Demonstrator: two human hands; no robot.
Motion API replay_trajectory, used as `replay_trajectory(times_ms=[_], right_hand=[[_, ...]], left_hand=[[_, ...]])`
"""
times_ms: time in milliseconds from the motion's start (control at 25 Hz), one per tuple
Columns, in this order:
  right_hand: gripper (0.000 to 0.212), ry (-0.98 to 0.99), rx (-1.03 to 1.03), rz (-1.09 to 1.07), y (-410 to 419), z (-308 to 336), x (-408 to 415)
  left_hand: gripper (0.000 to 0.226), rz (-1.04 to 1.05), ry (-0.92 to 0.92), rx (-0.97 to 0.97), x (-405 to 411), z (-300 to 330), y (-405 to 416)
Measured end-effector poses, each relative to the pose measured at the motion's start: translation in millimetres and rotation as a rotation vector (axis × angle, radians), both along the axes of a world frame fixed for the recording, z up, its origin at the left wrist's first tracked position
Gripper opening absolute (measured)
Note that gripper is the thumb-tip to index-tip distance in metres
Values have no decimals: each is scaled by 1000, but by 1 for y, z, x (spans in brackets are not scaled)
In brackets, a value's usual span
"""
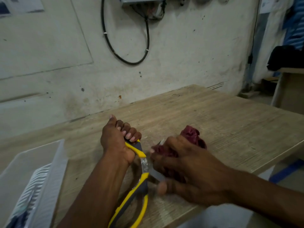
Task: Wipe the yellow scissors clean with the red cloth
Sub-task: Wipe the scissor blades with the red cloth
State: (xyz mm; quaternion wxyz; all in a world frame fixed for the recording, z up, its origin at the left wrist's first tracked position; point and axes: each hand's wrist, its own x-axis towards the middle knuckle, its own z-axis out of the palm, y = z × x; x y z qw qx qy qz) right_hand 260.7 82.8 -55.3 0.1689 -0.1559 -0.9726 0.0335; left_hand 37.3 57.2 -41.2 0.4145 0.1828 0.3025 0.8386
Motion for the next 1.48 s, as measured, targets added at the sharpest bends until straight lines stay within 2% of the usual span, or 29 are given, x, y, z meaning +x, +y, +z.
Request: replay_trajectory(times_ms=[120, 200, 320, 400, 520, 680, 800, 880, 960, 1080, 1160, 1200, 1280, 1320, 1440, 1480], right_hand=[[72, -23, -11, -72, 4, -3, 1], [80, -65, -63, -155, 14, 2, 1], [91, -73, -32, -221, 30, 1, -1], [90, 51, -134, -281, 37, -4, 3], [78, 180, -287, -271, 39, -2, 11], [69, 352, -228, -335, 25, -2, 43], [42, 575, -197, -292, 4, 1, 76], [28, 625, -151, -253, -11, -1, 91], [40, 614, -176, -173, -32, -1, 99], [54, 468, -279, 21, -65, -11, 89], [66, 504, -494, 84, -80, -11, 73], [60, 574, -545, 98, -81, -9, 67], [23, 819, -424, 116, -79, 11, 62], [12, 919, -386, 83, -73, 22, 61], [26, 974, -535, -23, -30, 65, 48], [29, 917, -629, -42, -13, 78, 40]], left_hand=[[71, -2, -11, -14, -1, -3, 0], [71, 6, -12, -24, 1, -2, 0], [69, 23, -15, -51, 2, 1, -1], [64, 38, -24, -75, 3, 3, -3], [51, 49, -26, -88, -1, 7, -8], [33, 41, -18, -28, 5, 13, -18], [17, 67, -16, 48, 14, 23, -28], [18, 96, -4, 64, 21, 36, -33], [24, 148, 15, 80, 32, 48, -38], [29, 271, -24, 106, 52, 61, -51], [29, 347, -52, 103, 64, 64, -62], [28, 376, -59, 85, 70, 64, -69], [26, 394, -47, 32, 79, 64, -85], [24, 368, -23, 15, 82, 63, -95], [18, 205, 137, 24, 89, 67, -125], [28, 151, 194, 16, 91, 69, -133]])
